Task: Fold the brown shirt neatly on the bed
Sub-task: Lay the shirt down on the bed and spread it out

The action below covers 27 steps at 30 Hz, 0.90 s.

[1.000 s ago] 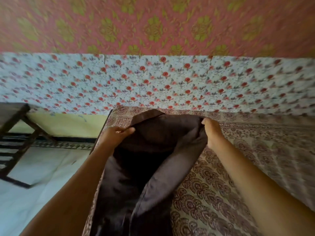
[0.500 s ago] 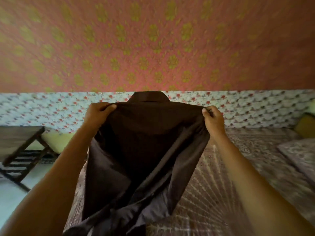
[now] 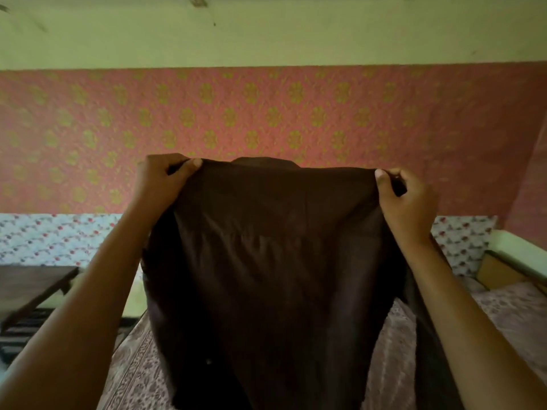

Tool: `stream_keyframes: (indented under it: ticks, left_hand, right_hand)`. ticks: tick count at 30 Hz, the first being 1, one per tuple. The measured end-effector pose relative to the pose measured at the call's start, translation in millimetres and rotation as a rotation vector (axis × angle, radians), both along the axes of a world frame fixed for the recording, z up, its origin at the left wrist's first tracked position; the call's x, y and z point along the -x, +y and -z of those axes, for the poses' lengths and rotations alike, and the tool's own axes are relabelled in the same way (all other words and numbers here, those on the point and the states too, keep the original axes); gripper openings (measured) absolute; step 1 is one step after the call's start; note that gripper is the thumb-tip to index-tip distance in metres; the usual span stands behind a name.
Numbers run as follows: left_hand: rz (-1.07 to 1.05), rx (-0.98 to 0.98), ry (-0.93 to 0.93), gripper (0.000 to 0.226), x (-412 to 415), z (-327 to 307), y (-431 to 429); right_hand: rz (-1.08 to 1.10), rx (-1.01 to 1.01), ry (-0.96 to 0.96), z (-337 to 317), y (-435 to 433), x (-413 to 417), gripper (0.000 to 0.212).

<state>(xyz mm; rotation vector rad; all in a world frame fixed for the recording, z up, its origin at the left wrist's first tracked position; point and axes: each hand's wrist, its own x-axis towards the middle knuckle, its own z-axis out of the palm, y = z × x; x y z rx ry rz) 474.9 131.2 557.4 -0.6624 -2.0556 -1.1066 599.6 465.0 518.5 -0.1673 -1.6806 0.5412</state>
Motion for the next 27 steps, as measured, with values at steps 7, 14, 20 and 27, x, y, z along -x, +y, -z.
stream_keyframes:
  ticks: [7, 14, 20, 27]
  left_hand:
    - [0.087, 0.124, -0.083, 0.024, 18.8, 17.7, 28.0]
    - [0.151, 0.332, -0.406, 0.026, 92.3, 145.3, 94.7]
    - [0.159, 0.323, -0.653, 0.014, 167.5, 279.4, 162.4]
    - [0.099, 0.552, -0.808, 0.047, 247.4, 423.0, 206.4]
  right_hand:
    - [0.063, -0.056, -0.161, 18.5, 31.6, -1.9, 0.037]
    - [0.115, 0.124, -0.574, 141.2, 89.2, 39.2, 0.028]
    - [0.039, 0.311, -0.803, 263.8, 138.9, 109.0, 0.016]
    - [-0.167, 0.265, -1.093, 399.0, 198.2, 198.7, 0.049]
